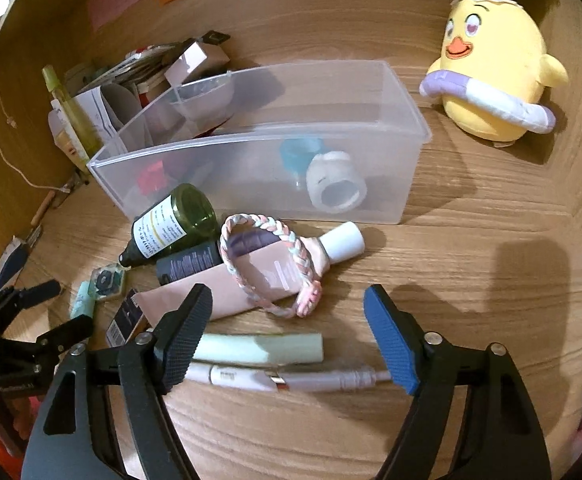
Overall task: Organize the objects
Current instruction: 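Withdraw both tools and approach the light-blue tube and braided hair tie, then grasp the light-blue tube with the left tool while the right grasps the hair tie, then carry tube and hair tie into the clear box and open both tools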
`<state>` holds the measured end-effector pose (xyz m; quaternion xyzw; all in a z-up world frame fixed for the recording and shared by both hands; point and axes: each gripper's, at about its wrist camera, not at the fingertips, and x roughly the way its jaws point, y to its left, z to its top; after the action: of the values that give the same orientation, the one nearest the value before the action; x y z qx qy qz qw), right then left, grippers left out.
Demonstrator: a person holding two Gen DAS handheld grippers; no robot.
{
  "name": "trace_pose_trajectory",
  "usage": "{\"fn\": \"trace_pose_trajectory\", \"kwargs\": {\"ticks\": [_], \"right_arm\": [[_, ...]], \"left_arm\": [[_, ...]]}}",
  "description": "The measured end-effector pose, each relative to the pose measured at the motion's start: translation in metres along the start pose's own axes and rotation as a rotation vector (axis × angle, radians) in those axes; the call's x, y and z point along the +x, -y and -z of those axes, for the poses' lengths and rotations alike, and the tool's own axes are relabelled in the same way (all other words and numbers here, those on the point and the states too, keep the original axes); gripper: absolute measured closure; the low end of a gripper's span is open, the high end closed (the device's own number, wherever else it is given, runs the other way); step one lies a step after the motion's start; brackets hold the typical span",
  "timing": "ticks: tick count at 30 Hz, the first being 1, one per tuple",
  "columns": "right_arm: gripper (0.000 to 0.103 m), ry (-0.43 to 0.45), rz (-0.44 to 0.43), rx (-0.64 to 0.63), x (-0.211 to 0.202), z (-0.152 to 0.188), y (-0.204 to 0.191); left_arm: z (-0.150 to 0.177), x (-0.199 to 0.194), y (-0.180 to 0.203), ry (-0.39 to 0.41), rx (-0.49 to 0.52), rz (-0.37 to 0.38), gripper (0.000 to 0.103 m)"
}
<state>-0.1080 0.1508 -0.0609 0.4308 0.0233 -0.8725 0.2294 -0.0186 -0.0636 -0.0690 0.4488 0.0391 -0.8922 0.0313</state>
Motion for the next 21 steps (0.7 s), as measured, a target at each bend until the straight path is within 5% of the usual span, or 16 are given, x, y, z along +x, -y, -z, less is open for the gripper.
{"fn": "trace_pose_trajectory", "kwargs": {"ticks": [9,16,21], "right_arm": [[0.061,-0.02,-0.016,-0.002,0.01,-0.003,-0.001],[0.087,-0.024,0.003,-0.001,0.014,-0.004,0.003],[0.089,0.0,0.002,0.003,0.01,-0.004,0.005]], "left_arm": [[0.003,-0.002,-0.005,0.026,0.022,-0.027,0.04],[0.0,-0.002,0.001,0.039,0.055,-0.011,0.078],[-0.002,-0.002,-0.004,0.04,0.031,-0.009,0.079]]}}
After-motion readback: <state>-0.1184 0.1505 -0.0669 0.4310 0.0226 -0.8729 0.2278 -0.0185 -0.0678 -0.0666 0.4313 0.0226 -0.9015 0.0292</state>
